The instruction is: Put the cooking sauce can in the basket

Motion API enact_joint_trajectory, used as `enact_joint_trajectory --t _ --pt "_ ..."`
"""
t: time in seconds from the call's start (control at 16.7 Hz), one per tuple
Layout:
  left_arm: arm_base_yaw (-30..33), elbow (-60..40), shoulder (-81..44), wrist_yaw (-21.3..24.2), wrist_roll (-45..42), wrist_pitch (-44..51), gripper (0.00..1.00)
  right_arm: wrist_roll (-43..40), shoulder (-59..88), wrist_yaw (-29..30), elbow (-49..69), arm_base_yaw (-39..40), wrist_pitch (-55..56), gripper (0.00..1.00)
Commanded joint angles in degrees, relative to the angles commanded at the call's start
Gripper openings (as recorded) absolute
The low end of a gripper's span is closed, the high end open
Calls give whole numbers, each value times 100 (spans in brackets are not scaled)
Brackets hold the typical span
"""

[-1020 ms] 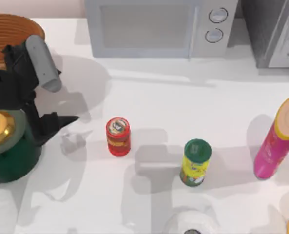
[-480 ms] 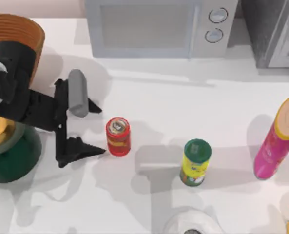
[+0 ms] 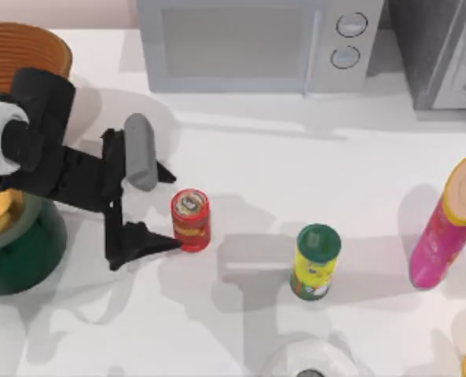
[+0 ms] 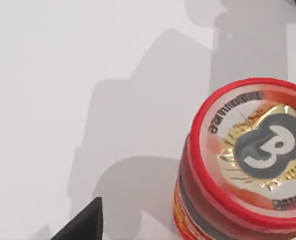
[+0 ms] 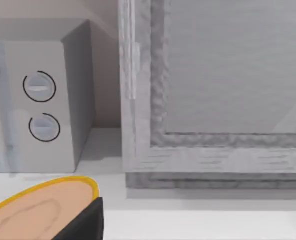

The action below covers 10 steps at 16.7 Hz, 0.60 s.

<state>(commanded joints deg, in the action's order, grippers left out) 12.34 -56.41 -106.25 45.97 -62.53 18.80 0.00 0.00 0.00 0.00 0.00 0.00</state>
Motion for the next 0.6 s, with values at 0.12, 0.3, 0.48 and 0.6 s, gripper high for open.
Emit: enact_joint_trajectory --t 0.12,0.3,0.48,0.6 --pt "203 6 -223 -76 260 -412 100 0 0 0 0 0 0 100" --pt "485 34 -570 -187 615 -1035 100 0 0 0 0 0 0 100" --pt "631 69 -765 -250 790 -1385 100 0 0 0 0 0 0 100" --pt "636 71 -772 -252 796 -1398 100 0 0 0 0 0 0 100"
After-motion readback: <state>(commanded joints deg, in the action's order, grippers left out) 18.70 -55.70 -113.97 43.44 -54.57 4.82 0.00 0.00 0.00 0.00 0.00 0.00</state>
